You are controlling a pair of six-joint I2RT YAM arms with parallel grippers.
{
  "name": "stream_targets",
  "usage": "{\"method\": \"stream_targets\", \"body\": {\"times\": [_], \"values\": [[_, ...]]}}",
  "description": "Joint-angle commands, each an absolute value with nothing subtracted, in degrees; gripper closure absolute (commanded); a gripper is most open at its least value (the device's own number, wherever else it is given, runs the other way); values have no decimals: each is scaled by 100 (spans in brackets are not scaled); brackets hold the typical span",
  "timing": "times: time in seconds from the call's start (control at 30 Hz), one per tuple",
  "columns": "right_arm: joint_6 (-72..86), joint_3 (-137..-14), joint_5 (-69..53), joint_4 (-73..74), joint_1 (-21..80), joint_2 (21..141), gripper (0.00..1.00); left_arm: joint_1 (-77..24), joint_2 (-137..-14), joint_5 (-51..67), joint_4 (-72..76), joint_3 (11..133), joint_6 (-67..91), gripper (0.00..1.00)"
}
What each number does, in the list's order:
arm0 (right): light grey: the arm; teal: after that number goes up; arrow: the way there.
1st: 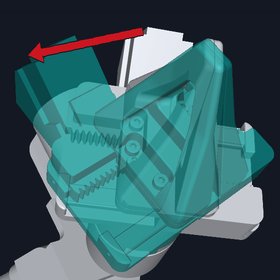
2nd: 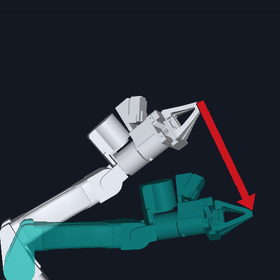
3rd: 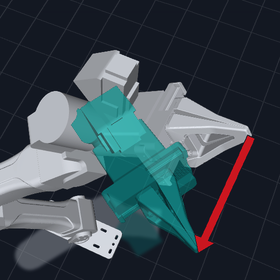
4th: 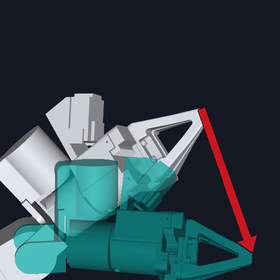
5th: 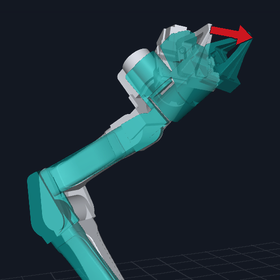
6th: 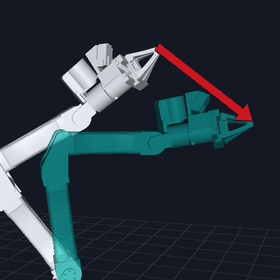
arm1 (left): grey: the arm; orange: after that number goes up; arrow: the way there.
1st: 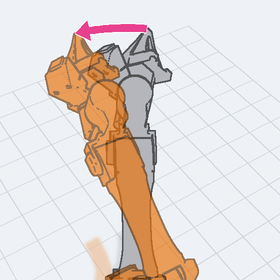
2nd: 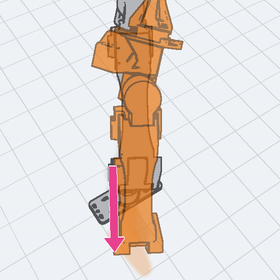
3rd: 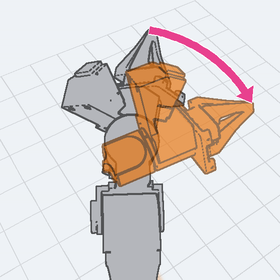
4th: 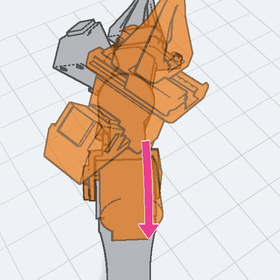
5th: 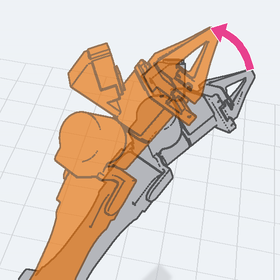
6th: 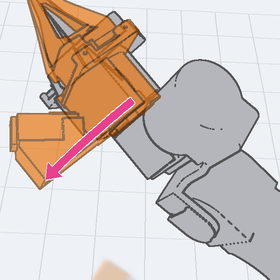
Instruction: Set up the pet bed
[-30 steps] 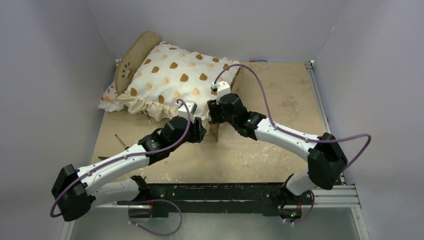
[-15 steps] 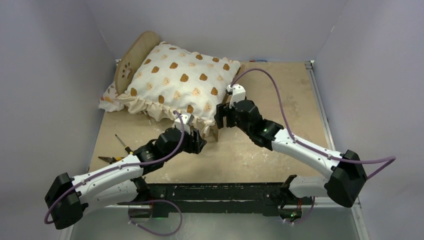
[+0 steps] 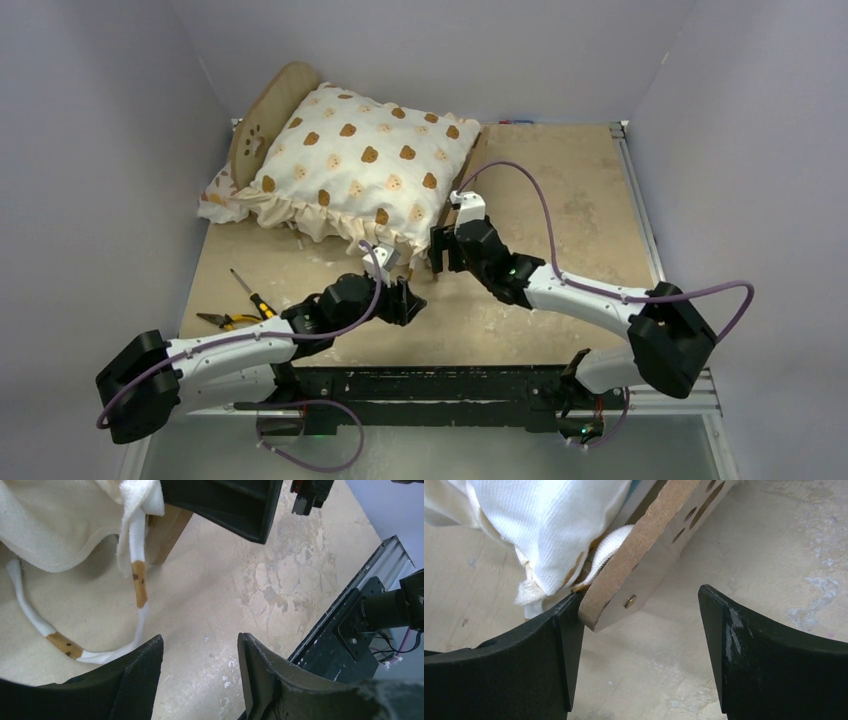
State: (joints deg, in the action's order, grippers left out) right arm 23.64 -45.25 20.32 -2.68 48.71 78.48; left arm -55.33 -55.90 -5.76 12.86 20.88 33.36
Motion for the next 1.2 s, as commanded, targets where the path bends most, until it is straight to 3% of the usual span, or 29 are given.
{"method": "stream_targets", "body": {"times": [0.0, 0.4, 0.67, 1.0, 1.17], "values": [[2379, -4352, 2586, -648, 4427, 7680, 18, -5607, -5807, -751, 2160, 1985, 3227, 45], [2399, -4063, 1996, -1143, 3698, 7471, 17, -5800, -8312, -1257, 5451, 1889, 2748, 45], [2356, -3791, 1800, -1527, 3674, 7468, 17, -5801, -8833, -2248, 6411, 1874, 1925, 44], [2355, -3651, 1636, -1784, 3665, 7596, 17, -5792, -10673, -2299, 9283, 2024, 667, 24], [2355, -3653, 1574, -1836, 3645, 7635, 17, -5792, -11621, -2434, 10176, 2248, 267, 20]]}}
